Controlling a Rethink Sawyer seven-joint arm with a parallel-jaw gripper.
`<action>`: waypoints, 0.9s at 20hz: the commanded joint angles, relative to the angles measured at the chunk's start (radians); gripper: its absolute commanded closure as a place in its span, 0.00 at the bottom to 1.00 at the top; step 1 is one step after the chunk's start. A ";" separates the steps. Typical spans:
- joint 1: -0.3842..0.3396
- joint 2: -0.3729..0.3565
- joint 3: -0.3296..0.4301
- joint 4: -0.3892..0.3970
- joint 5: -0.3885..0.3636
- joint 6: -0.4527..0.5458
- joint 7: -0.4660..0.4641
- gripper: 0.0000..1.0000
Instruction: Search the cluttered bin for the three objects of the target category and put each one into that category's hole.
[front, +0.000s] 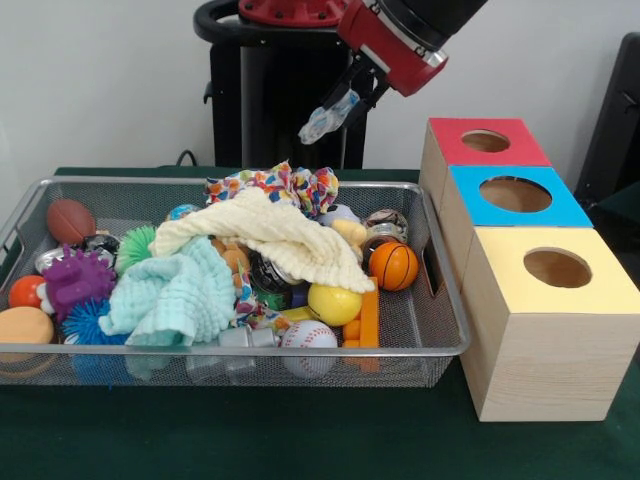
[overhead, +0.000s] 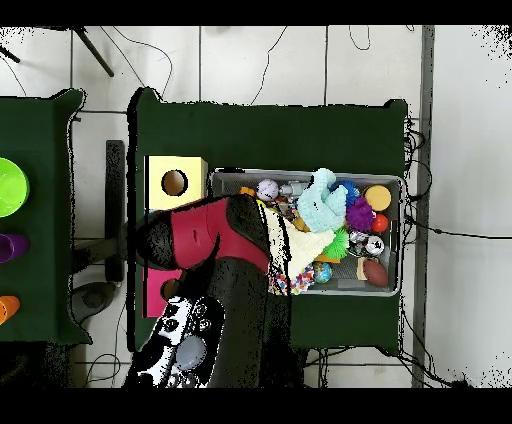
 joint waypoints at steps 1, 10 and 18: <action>-0.001 0.046 0.100 -0.077 0.055 0.141 0.026 1.00; 0.028 0.064 0.076 -0.110 0.085 0.172 0.074 1.00; 0.041 0.097 0.071 -0.176 0.125 0.228 0.102 1.00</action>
